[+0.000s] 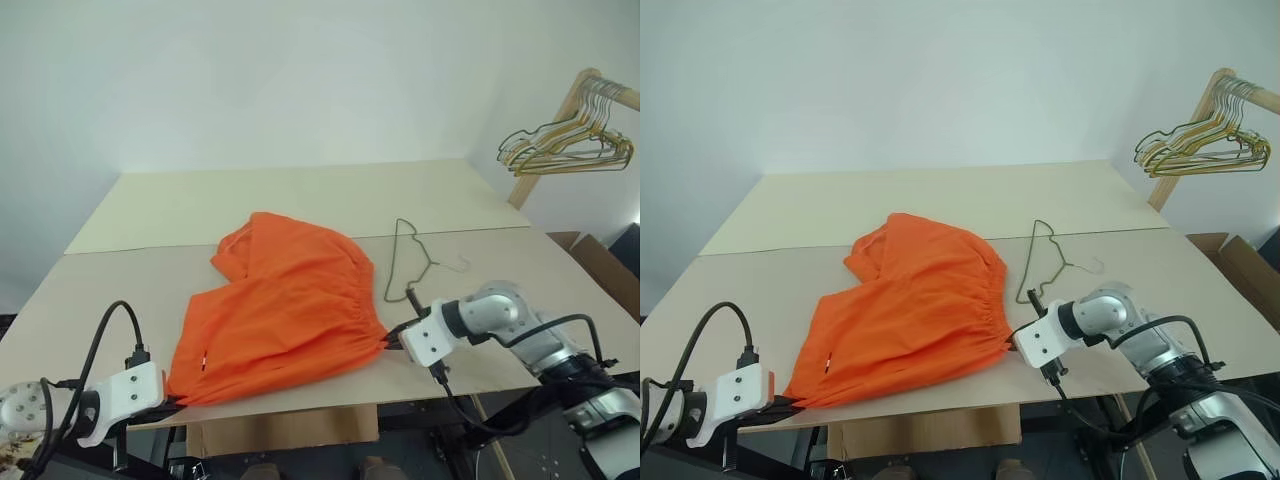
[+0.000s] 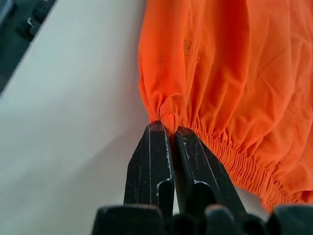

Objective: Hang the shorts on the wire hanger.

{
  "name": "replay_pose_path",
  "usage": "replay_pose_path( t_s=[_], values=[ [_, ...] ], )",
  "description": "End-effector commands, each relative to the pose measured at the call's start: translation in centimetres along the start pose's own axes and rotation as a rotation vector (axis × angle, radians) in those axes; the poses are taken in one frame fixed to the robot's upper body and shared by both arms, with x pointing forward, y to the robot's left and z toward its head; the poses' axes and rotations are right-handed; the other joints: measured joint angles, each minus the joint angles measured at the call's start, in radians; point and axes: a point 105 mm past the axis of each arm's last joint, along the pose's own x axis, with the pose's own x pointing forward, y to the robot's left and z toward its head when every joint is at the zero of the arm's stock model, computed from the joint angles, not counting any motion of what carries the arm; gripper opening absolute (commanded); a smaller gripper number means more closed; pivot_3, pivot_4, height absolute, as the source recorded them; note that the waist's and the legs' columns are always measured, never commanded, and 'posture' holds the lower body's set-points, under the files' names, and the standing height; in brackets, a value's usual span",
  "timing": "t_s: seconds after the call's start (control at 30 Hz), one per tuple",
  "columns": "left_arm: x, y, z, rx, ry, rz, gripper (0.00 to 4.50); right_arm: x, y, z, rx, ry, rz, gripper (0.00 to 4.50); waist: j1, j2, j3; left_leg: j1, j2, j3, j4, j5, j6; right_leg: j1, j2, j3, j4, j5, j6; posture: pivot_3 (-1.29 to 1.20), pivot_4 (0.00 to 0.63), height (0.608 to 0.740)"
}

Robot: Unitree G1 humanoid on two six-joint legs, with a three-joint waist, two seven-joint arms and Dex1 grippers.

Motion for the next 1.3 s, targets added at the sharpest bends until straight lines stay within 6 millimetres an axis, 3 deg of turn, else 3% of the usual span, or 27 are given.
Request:
replay_pose_path(
  t_s=[0.03, 0.1, 0.13, 0.17, 0.33, 0.57, 0.67, 0.73, 0.87, 1.0, 1.07, 1.17, 1.3],
  values=[
    [-0.2, 0.3, 0.5, 0.013, -0.015, -0.003, 0.01, -1.0, -0.6, 0.4, -0.021, 0.004, -0.041, 0.00, 0.000, 0.000, 0.000, 0.000, 0.000, 0.000, 0.000, 0.000, 0.000, 0.000, 0.000, 0.000, 0.000, 0.000, 0.000, 0.07, 0.000, 0.740],
    [-0.2, 0.2, 0.8, 0.027, -0.028, -0.017, 0.01, -0.9, -1.1, 0.2, -0.024, 0.016, -0.086, 0.00, -0.004, 0.000, 0.000, 0.000, 0.000, 0.000, 0.000, 0.000, 0.000, 0.000, 0.000, 0.000, 0.000, -0.001, -0.002, 0.06, 0.000, 0.740],
    [-0.2, 0.1, 1.0, 0.031, -0.044, -0.037, 0.46, -0.9, -1.1, 0.0, 0.021, 0.024, -0.078, 0.00, -0.006, 0.000, 0.000, 0.000, 0.000, 0.000, 0.000, 0.000, 0.000, 0.000, 0.000, 0.000, 0.000, -0.002, -0.004, 0.06, 0.000, 0.740],
    [-0.3, -0.2, 1.2, 0.038, -0.055, -0.061, 0.63, -0.9, -1.1, -0.1, 0.050, 0.028, -0.069, 0.62, -0.007, 0.000, 0.000, 0.000, 0.000, 0.000, 0.000, 0.000, 0.000, 0.000, 0.000, 0.000, 0.000, -0.003, -0.005, 0.06, 0.000, 0.740],
    [-1.0, 0.0, 1.2, 0.056, -0.037, -0.057, 2.26, -1.9, -0.8, -1.0, 0.050, 0.082, -0.042, 2.26, -0.007, 0.000, 0.000, 0.000, 0.000, 0.000, 0.000, 0.000, 0.000, 0.000, 0.000, 0.000, 0.000, -0.003, -0.005, 0.07, 0.000, 0.740],
    [-3.5, 1.0, 0.4, 0.073, 0.026, -0.001, 4.38, -5.5, -0.3, -1.2, 0.141, 0.069, -0.017, 4.50, -0.005, -0.001, 0.001, 0.000, 0.000, 0.000, 0.000, 0.000, 0.000, 0.000, 0.000, 0.000, 0.000, -0.003, -0.005, 0.08, 0.000, 0.740],
    [-4.9, 1.4, 0.0, 0.074, 0.048, 0.033, 4.48, -7.6, -2.3, -1.8, 0.265, 0.047, -0.163, 4.50, -0.009, -0.001, 0.002, 0.001, 0.001, 0.001, 0.000, 0.000, 0.000, 0.000, 0.000, 0.000, 0.000, -0.003, -0.005, 0.08, 0.000, 0.740],
    [-5.8, 2.2, 0.6, 0.048, 0.005, 0.093, 4.48, -8.6, -4.8, -3.0, 0.377, 0.056, -0.341, 4.50, -0.011, -0.002, 0.003, 0.001, 0.001, 0.001, 0.000, 0.000, 0.000, 0.000, 0.000, 0.000, 0.000, -0.003, -0.005, 0.08, 0.000, 0.740],
    [-7.4, 3.8, 3.2, 0.005, -0.187, 0.182, 4.48, -9.5, -9.0, -6.4, 0.675, 0.096, -0.666, 4.50, -0.011, -0.002, 0.003, 0.001, 0.001, 0.002, 0.000, 0.000, 0.000, -0.001, 0.000, 0.000, 0.001, -0.003, -0.006, 0.08, 0.000, 0.740],
    [-7.5, 4.8, 4.6, 0.007, -0.272, 0.208, 4.48, -9.2, -11.5, -10.0, 1.079, 0.165, -0.914, 4.50, -0.009, -0.002, 0.004, -0.001, 0.001, 0.002, 0.000, 0.000, 0.000, -0.005, 0.000, 0.000, 0.003, 0.001, -0.004, 0.07, 0.000, 0.740],
    [-6.9, 5.2, 5.6, 0.024, -0.303, 0.199, 4.48, -8.3, -12.8, -10.7, 1.280, 0.124, -0.982, 4.50, -0.011, -0.002, 0.004, -0.005, 0.001, 0.002, 0.000, 0.000, 0.000, -0.009, 0.000, 0.001, 0.004, 0.004, -0.008, 0.06, 0.000, 0.740],
    [-5.9, 5.6, 7.3, 0.055, -0.367, 0.193, 4.48, -7.0, -14.2, -11.5, 1.408, 0.140, -1.085, 4.50, -0.014, -0.001, 0.003, -0.015, 0.000, 0.000, 0.000, 0.001, -0.002, -0.019, 0.001, 0.001, 0.005, 0.006, -0.008, 0.05, 0.000, 0.740],
    [-4.4, 5.0, 9.9, 0.082, -0.485, 0.138, 4.48, -5.1, -15.1, -11.9, 1.448, 0.175, -1.147, 4.50, -0.014, -0.001, 0.003, -0.019, 0.000, -0.001, 0.000, -0.001, -0.004, -0.020, 0.001, 0.000, 0.004, 0.006, -0.007, 0.05, 0.000, 0.740]
  ],
)
